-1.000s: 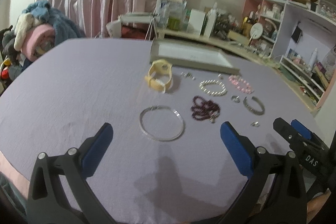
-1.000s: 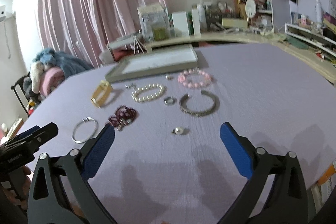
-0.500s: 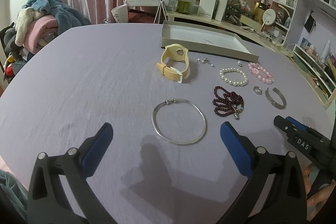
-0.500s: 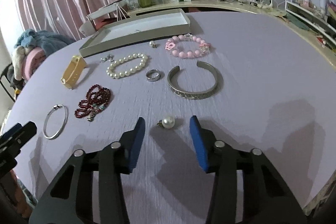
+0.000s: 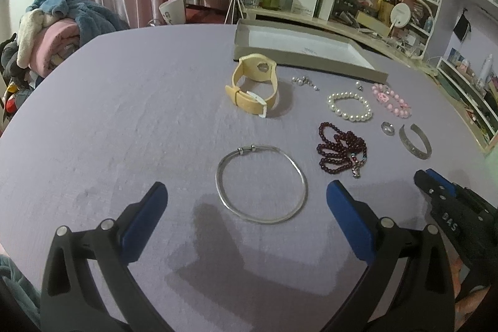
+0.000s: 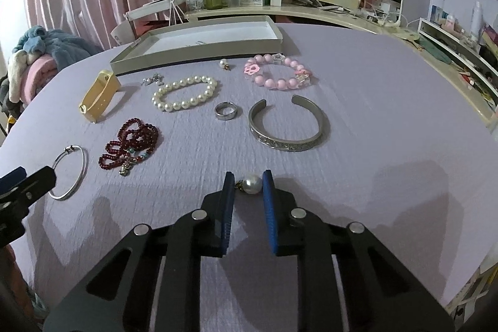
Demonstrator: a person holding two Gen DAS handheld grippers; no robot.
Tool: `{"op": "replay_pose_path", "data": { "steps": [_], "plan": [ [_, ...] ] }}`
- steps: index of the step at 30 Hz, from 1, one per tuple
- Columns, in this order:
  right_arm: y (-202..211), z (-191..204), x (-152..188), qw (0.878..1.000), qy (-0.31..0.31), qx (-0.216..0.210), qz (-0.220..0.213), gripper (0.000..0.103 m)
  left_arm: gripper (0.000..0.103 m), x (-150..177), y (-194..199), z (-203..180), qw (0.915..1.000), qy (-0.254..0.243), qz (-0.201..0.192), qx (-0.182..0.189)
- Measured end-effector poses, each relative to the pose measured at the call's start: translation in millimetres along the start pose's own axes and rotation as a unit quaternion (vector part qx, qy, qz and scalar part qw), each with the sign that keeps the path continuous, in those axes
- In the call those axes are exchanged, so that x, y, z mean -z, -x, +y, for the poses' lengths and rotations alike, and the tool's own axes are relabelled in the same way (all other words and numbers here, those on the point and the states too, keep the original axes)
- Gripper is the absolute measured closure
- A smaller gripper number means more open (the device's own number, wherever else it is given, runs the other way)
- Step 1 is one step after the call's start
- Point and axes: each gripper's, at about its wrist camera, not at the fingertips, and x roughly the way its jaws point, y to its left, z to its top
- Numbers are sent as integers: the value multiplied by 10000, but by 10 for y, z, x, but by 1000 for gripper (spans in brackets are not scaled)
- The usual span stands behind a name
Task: Organize jewelry
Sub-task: 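Grasp the pearl stud earring with the right tool while the left tool grasps the thin silver bangle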
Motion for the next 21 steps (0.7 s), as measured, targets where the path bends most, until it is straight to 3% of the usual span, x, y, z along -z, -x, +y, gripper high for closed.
{"op": "replay_pose_path", "data": {
  "steps": [8, 16, 21],
  "plan": [
    [14, -62, 11, 9998, -110, -135, -9, 87, 2, -30, -170, -28, 9995, 99, 278, -58],
    [20, -113, 14, 9997, -153, -181, -36, 87, 20, -68, -286, -135, 9986, 25, 378, -360],
    [28, -123, 11, 9997, -164, -179, -52, 87, 21, -67, -312, -211, 9981, -111, 387, -474]
  ]
}}
